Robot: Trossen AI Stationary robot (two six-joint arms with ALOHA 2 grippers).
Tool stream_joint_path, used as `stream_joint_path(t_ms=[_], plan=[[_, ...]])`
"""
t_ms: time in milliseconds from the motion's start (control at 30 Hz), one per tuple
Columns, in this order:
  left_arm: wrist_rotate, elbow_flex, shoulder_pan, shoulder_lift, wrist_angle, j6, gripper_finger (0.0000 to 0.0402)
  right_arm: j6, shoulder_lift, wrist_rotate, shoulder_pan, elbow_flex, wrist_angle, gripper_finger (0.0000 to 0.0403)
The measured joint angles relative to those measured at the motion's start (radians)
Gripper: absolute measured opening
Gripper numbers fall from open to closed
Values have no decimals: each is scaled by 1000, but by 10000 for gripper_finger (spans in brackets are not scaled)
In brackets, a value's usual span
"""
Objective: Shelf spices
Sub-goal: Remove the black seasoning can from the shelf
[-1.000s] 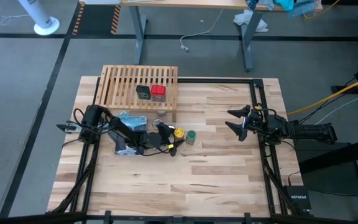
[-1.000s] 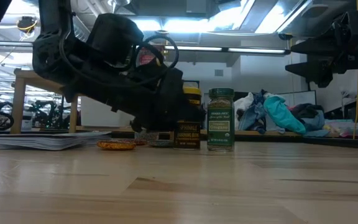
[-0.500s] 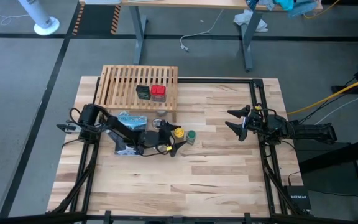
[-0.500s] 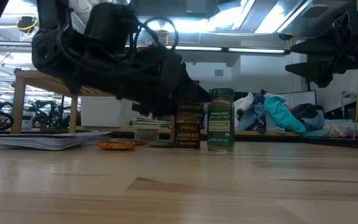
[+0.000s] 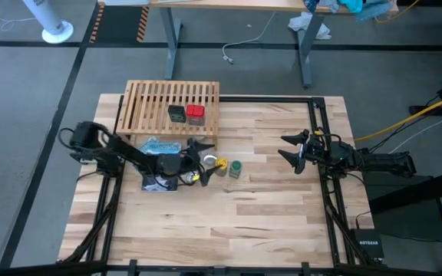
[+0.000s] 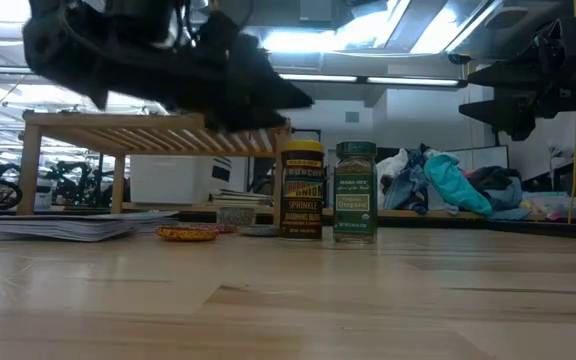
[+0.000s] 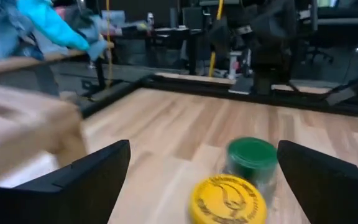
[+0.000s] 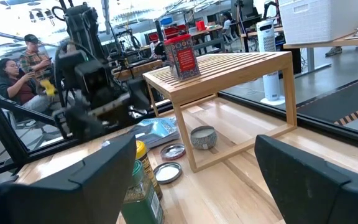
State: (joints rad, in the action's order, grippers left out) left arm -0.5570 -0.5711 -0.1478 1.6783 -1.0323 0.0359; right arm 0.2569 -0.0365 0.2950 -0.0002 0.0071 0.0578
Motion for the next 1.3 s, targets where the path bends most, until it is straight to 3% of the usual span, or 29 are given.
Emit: stream_joint_path(t_ms=[233, 600, 933, 1067, 1300], plan=[[-73, 4, 0, -280, 316, -44, 399, 0, 0, 0, 0, 0, 0, 335], [-239, 4, 0, -733, 776, 5, 399, 0, 0, 0, 0, 0, 0, 335], [-386, 4, 5, -954, 1096, 3, 399, 0, 0, 0, 0, 0, 0, 335], [-370, 4, 57, -1004, 1191, 8, 399, 0, 0, 0, 0, 0, 0, 335], [-198, 4, 254, -1037, 1272, -10, 399, 0, 0, 0, 0, 0, 0, 335]])
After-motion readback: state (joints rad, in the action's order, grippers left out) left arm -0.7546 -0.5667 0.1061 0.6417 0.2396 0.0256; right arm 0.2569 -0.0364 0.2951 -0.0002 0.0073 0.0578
